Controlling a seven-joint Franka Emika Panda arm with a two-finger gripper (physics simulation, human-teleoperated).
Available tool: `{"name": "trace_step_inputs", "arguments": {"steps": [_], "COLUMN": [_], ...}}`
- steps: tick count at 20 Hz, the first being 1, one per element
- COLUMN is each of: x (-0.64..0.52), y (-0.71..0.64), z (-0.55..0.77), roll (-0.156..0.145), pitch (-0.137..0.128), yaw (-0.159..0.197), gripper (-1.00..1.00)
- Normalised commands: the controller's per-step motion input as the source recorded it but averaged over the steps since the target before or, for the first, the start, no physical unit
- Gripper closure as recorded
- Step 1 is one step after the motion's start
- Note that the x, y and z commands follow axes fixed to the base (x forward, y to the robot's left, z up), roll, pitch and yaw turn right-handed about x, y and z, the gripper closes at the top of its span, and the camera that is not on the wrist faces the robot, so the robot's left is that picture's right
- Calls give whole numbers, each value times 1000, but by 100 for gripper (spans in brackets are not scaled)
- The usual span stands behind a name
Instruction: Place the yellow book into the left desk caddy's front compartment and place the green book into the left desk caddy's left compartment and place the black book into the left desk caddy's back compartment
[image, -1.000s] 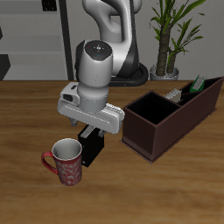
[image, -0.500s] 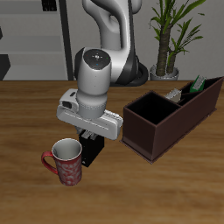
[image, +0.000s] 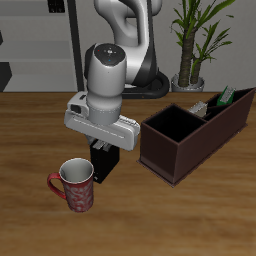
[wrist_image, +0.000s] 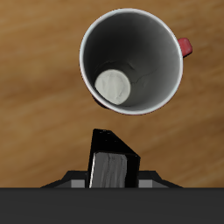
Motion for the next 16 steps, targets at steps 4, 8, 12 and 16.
{"name": "trace_step_inputs", "arguments": {"steps": [4,8,12,16], "x": [-348,-355,-442,-544], "y": [-14,-65,-96,-44], "z": [481,371,394,410], "roll": [-6,-13,-53,7], "pitch": [-60,-39,-117,-86], "yaw": [13,18,51,-12], "gripper": [100,100,100,100]}}
